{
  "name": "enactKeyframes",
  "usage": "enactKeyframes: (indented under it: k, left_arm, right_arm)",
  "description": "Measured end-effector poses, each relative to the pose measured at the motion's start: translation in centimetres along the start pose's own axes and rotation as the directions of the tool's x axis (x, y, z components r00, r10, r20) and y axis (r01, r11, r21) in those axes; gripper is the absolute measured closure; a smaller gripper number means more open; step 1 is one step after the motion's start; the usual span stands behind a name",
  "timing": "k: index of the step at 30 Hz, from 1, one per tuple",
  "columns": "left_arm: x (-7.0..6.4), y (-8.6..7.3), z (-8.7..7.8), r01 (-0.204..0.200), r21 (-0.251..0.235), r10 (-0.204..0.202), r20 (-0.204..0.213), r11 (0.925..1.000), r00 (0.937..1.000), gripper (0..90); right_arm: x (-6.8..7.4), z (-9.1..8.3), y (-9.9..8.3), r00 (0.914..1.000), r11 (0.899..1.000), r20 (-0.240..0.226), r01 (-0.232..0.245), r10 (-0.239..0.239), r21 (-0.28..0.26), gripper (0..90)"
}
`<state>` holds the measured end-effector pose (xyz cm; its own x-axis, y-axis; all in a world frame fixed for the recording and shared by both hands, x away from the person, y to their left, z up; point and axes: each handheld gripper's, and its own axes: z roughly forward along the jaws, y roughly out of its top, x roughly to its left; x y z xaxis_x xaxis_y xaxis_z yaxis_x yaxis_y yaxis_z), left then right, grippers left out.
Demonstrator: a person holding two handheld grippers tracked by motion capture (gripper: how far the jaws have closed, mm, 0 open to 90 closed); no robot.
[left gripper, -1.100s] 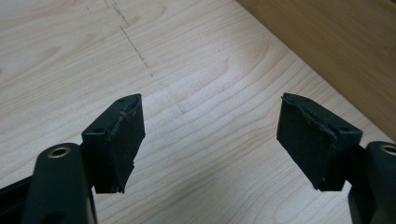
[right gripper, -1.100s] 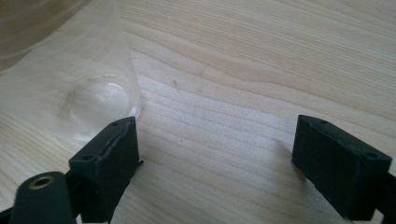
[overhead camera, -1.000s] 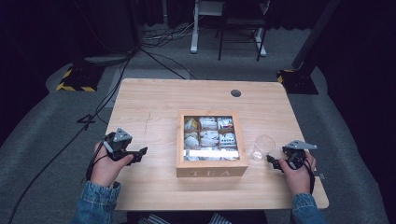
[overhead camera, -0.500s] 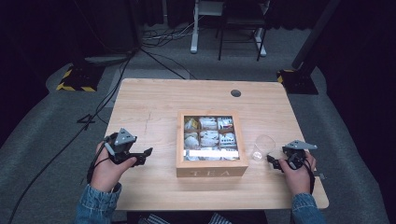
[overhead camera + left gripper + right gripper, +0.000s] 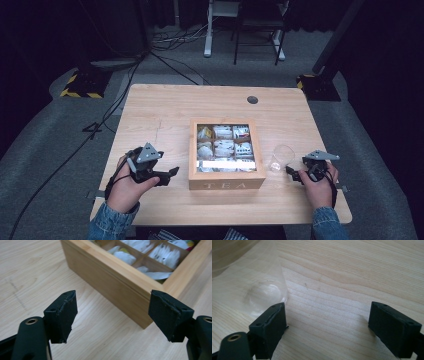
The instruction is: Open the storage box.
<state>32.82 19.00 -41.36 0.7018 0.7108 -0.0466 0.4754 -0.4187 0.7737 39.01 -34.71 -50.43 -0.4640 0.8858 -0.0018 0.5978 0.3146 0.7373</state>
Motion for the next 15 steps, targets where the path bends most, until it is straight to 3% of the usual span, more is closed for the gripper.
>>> enactKeyframes:
  k: [9,11,15]
  left_arm:
    - [-1.6,0.2,1.0,-0.027,0.001,0.027,0.053,0.9996,0.9982,23.7]
    - [-2.3,0.3,1.5,-0.031,0.005,0.031,0.088,0.9995,0.9957,23.5]
    - [-3.0,0.3,2.0,-0.038,0.014,0.036,0.105,0.9992,0.9938,22.5]
  right_arm:
    - [0.0,0.0,0.0,1.0,1.0,0.0,0.0,0.0,0.0,14.7]
    - [0.0,0.0,0.0,1.0,1.0,0.0,0.0,0.0,0.0,14.7]
    - [0.0,0.0,0.0,1.0,1.0,0.0,0.0,0.0,0.0,14.7]
